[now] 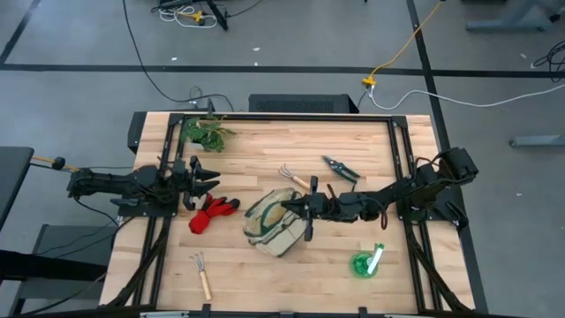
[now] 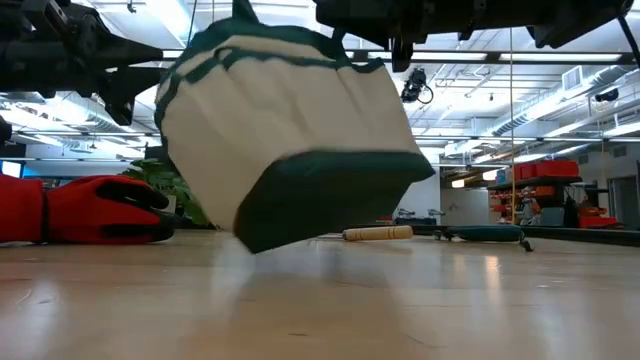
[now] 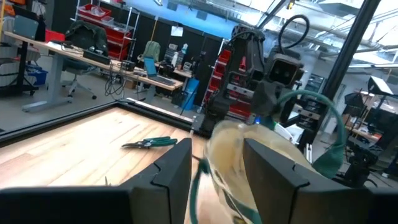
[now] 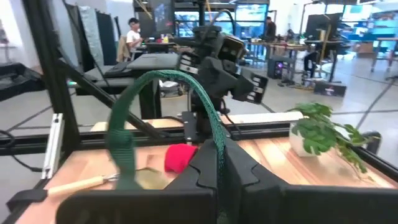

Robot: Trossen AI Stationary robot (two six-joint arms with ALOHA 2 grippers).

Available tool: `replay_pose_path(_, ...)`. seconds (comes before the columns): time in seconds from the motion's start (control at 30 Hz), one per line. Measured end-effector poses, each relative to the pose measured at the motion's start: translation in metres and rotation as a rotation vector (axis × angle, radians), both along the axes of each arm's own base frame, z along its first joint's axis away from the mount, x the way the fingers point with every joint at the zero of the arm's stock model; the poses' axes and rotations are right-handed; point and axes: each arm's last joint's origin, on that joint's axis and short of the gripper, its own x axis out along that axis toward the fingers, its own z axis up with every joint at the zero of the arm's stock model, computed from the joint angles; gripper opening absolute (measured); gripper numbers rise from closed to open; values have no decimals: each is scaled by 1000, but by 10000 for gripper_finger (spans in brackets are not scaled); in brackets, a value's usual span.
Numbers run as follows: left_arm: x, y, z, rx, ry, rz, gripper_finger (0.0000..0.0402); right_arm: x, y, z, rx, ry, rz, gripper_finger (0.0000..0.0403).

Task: Pick & Place Garden tools in Gardening bag
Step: Prepare the green gardening bag

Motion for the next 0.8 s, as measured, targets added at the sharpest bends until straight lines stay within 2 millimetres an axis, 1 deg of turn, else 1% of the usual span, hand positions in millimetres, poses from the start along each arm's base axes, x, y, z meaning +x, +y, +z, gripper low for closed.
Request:
replay_pose_path(0.3,0,0,0,-21,-6,-16,151,0,1,-4,-20,40,-11,0)
replay_pose_path(0.43,0,0,0,-21,-8,-16,151,0,1,3,-57,-23,-12,0)
replay_pose_path(0.53,0,0,1,-21,-13,-15,151,1,-4,8,-88,-59,-29,0)
replay_pose_path(0.7,0,0,1,-22,-16,-15,151,4,-19,7,-94,-50,-72,0)
replay_pose_path(0.8,0,0,2,-23,-21,-13,151,6,-24,7,-112,-49,-74,0)
